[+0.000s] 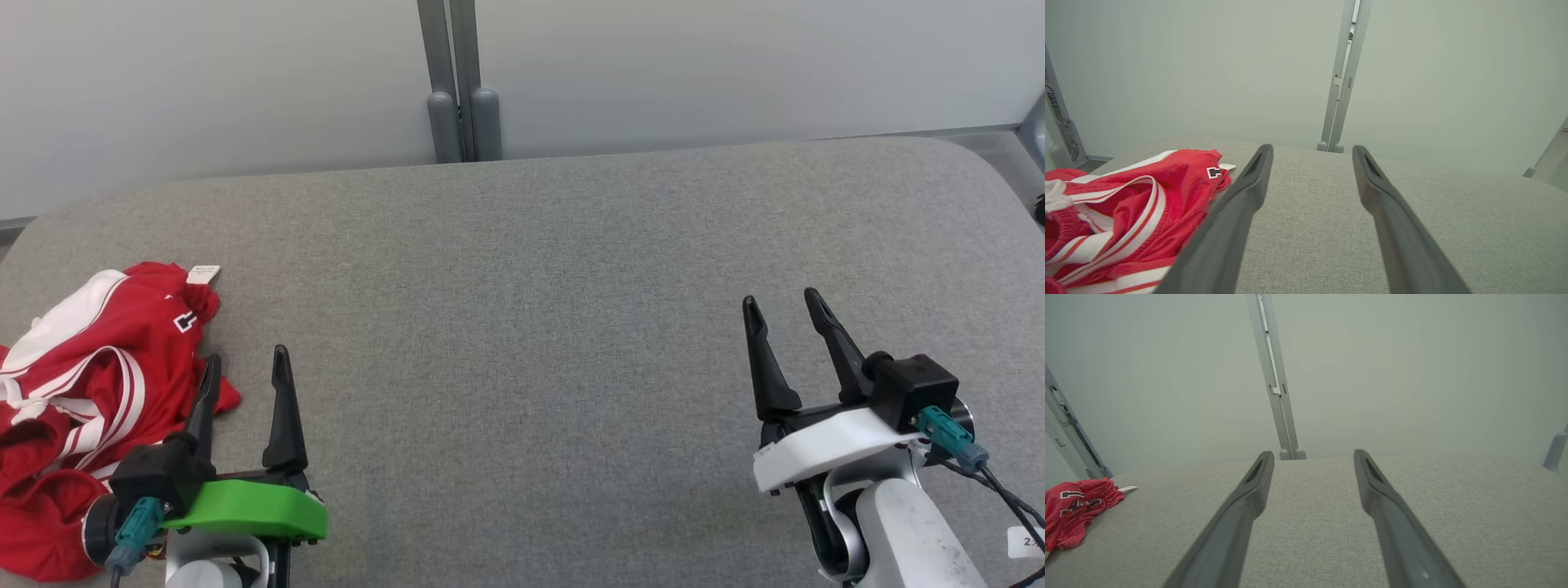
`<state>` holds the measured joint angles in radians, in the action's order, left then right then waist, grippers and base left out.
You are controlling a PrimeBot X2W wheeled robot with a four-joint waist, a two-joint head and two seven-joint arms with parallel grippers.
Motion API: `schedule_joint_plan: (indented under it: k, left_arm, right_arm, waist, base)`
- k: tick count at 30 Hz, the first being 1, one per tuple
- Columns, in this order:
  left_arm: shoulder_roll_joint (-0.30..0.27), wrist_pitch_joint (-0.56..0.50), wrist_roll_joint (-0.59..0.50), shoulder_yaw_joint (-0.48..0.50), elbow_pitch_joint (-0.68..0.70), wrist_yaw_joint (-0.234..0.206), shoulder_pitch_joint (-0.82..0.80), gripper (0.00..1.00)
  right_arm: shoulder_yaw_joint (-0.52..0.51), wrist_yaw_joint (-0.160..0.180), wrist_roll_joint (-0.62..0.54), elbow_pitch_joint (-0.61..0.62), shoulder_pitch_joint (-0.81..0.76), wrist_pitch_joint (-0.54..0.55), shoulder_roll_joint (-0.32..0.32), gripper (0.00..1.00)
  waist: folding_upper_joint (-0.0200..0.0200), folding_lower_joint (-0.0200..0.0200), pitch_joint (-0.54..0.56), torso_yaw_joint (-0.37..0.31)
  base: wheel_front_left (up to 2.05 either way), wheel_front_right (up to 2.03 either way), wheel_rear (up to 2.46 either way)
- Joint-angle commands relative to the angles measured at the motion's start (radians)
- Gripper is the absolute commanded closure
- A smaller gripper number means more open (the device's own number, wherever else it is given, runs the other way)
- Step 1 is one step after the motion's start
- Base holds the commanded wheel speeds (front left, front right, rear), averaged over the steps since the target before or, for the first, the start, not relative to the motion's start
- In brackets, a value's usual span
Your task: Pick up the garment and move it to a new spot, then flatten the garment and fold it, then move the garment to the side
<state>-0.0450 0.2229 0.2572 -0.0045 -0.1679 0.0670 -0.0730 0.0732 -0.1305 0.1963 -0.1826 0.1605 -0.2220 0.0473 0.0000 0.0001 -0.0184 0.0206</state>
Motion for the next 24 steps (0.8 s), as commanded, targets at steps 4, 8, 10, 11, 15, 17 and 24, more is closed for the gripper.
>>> schedule_joint_plan:
  k: [4,8,10,11,15,17,24]
  left_arm:
    - [-0.008,0.014,-0.036,-0.004,0.002,-0.006,-0.010,0.00]
    - [-0.008,0.021,-0.065,-0.005,-0.001,-0.009,-0.011,0.00]
    - [-0.008,0.026,-0.075,-0.007,0.001,-0.010,-0.011,0.00]
    - [-0.008,0.027,-0.082,-0.008,0.001,-0.009,-0.011,0.00]
    - [-0.008,0.035,-0.108,-0.010,0.004,-0.012,-0.011,0.00]
    - [-0.009,0.036,-0.125,-0.011,0.005,-0.014,-0.011,0.00]
    - [-0.009,0.043,-0.141,-0.013,0.004,-0.014,-0.010,0.00]
  right_arm:
    - [0.006,0.000,-0.041,0.001,0.016,-0.015,0.005,0.00]
    - [0.012,0.000,-0.067,0.004,0.015,-0.022,0.005,0.00]
    - [0.014,0.000,-0.079,0.004,0.015,-0.027,0.005,0.00]
    - [0.015,0.000,-0.086,0.004,0.014,-0.029,0.005,0.00]
    - [0.020,0.000,-0.111,0.004,0.013,-0.036,0.005,0.00]
    - [0.022,0.000,-0.125,0.004,0.015,-0.039,0.005,0.00]
    - [0.020,0.000,-0.135,0.000,0.016,-0.045,0.005,0.00]
  waist:
    - [0.0000,-0.0001,0.000,0.001]
    - [0.0000,-0.0001,0.001,0.002]
    - [0.0000,-0.0001,0.001,0.003]
    - [0.0000,-0.0001,0.001,0.004]
    - [0.0000,-0.0001,0.001,0.006]
    - [0.0000,-0.0001,0.001,0.006]
    - [0.0000,-0.0001,0.001,0.008]
  base:
    - [0.00,0.00,0.00]
    - [0.00,0.00,0.00]
    - [0.00,0.00,0.00]
    - [0.00,0.00,0.00]
    - [0.00,0.00,0.00]
    - [0.00,0.00,0.00]
    - [0.00,0.00,0.00]
